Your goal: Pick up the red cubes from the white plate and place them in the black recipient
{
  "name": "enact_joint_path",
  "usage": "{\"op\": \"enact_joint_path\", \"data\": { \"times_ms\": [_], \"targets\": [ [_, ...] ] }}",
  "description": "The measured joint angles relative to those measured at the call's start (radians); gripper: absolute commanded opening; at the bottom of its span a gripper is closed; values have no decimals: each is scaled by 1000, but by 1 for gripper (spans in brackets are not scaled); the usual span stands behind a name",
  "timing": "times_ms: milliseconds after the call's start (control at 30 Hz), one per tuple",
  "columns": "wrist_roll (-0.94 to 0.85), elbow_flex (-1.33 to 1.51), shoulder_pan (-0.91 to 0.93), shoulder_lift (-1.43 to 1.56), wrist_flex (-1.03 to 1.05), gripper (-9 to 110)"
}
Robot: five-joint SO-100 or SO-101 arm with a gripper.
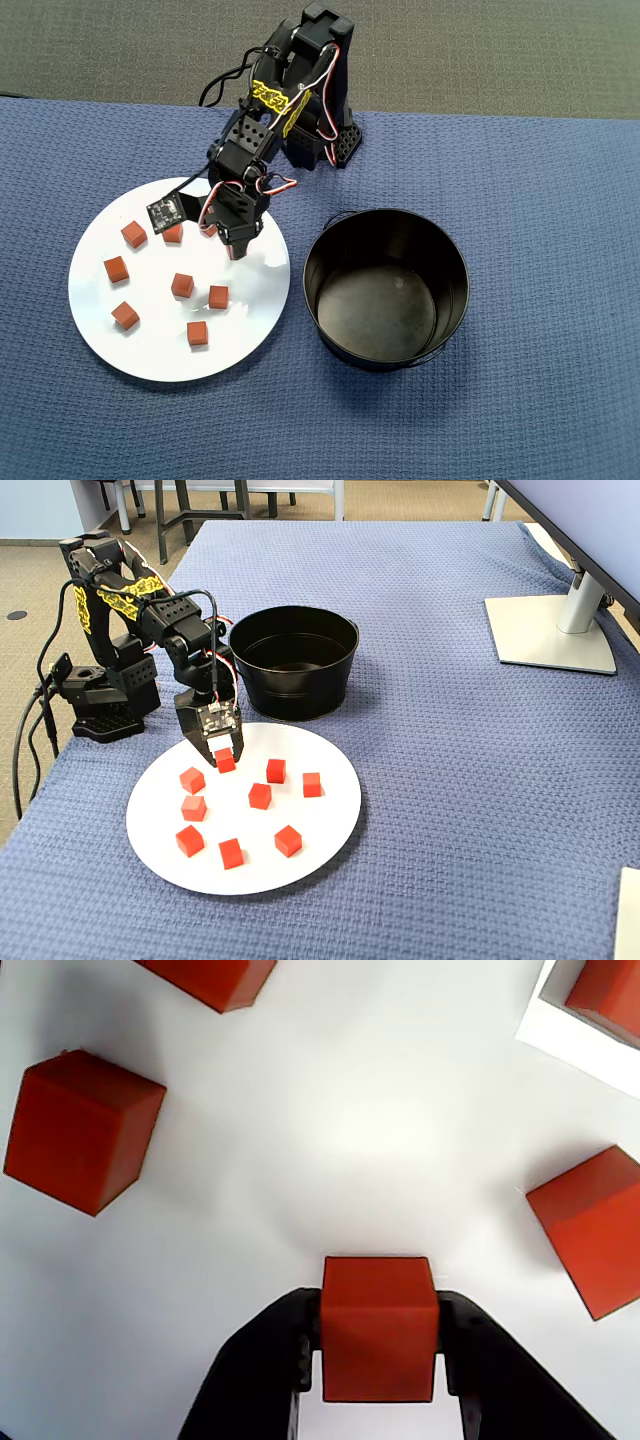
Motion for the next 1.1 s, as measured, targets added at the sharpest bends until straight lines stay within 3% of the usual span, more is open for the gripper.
{"op": "enact_joint_path", "data": {
  "times_ms": [233,500,767,800,867,1000,1100],
  "targets": [
    [201,-196,-57,86,215,0],
    [439,-549,-261,126,502,0],
    [618,-726,-561,86,552,0],
    [637,-726,-598,75,552,7],
    [660,-716,-675,57,552,32],
    [667,-650,-788,54,549,39],
    [649,-664,-753,44,565,35]
  ]
}}
